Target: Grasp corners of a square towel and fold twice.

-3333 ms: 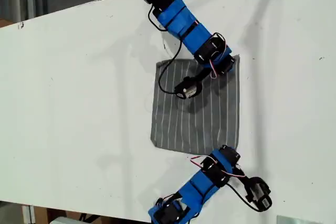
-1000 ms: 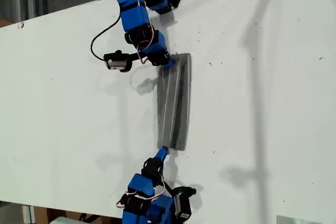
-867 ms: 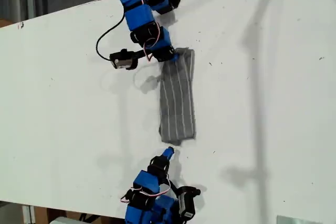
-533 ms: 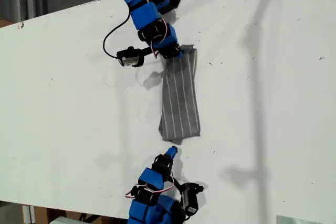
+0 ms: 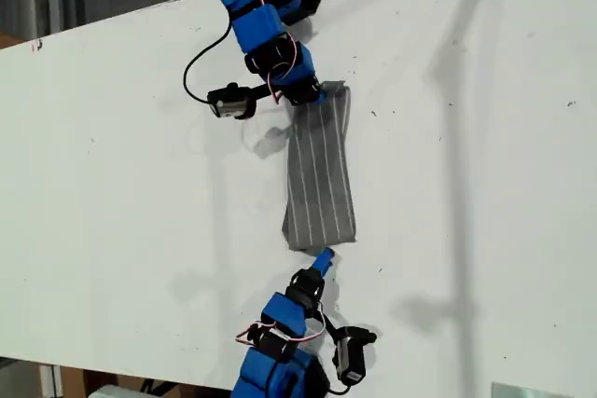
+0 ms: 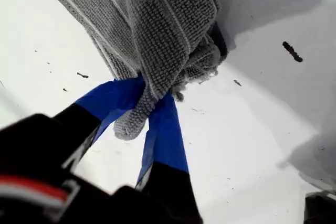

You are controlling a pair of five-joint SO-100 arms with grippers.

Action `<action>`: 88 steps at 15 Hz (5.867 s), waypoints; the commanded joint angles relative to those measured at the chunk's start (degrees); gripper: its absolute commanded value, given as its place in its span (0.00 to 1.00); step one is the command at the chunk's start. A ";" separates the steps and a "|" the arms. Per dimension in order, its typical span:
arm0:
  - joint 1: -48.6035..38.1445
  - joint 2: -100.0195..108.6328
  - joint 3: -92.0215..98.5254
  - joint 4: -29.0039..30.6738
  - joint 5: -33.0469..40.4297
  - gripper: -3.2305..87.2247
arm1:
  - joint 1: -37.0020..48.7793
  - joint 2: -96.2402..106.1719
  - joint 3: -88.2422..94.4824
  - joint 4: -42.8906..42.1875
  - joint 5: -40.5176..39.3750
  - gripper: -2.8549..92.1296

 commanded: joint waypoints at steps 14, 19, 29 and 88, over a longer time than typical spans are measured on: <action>-1.76 -34.45 -24.17 8.53 -6.24 0.24 | -4.48 3.08 0.79 -5.36 0.53 0.03; -4.31 -35.33 -15.03 -0.62 -10.99 0.03 | -5.98 3.08 0.70 -7.03 0.62 0.03; -4.48 -35.77 -45.97 33.66 -3.25 0.03 | -5.63 3.16 0.53 -7.47 0.44 0.03; -32.52 51.77 25.75 36.91 4.31 0.26 | -8.00 -9.40 -3.43 1.14 13.01 0.03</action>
